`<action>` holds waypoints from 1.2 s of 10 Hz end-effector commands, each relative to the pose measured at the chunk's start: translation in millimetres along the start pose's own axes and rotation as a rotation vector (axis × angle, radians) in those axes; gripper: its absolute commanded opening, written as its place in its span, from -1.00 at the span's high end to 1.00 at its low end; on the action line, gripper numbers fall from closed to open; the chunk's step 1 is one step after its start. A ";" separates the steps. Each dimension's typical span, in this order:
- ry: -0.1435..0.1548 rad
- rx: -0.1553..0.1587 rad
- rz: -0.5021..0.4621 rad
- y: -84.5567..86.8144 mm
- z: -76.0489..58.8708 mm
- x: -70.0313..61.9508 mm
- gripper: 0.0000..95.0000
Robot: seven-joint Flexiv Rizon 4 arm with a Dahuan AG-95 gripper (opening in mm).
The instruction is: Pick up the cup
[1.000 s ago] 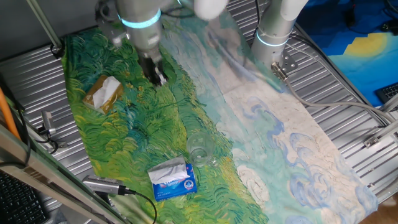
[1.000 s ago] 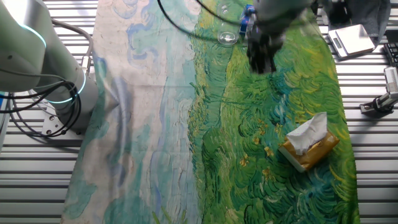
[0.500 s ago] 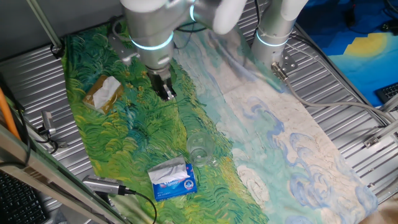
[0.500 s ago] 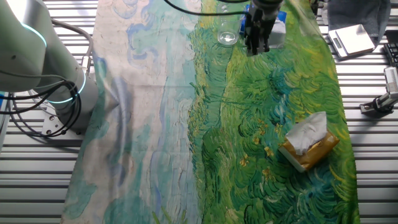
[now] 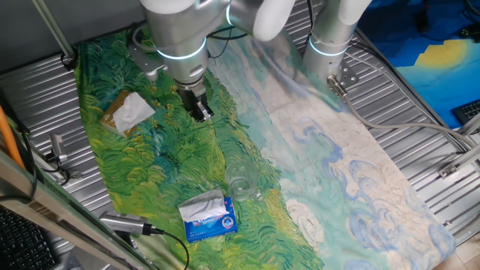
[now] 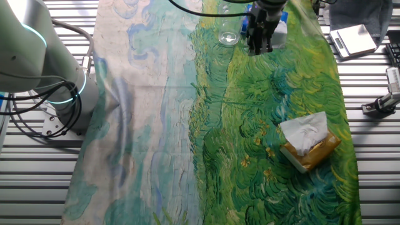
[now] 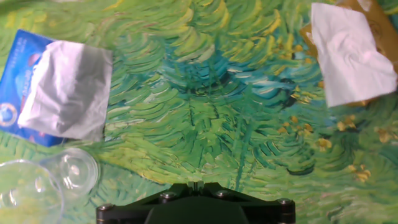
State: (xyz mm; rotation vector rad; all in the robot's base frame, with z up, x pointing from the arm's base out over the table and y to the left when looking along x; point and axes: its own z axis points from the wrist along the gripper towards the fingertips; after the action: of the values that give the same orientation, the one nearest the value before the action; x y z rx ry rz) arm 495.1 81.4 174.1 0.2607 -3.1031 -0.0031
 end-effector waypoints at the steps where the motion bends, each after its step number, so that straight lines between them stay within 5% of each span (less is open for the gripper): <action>1: 0.007 -0.006 0.038 0.0 0.5 -0.8 1.00; 5: 0.005 -0.037 -0.136 0.0 0.5 -0.8 1.00; 12: 0.023 -0.053 -0.212 0.0 0.5 -0.8 1.00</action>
State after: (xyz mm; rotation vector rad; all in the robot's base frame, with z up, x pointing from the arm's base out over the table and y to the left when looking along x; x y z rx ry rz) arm 496.8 83.6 175.1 0.5843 -3.0250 -0.0885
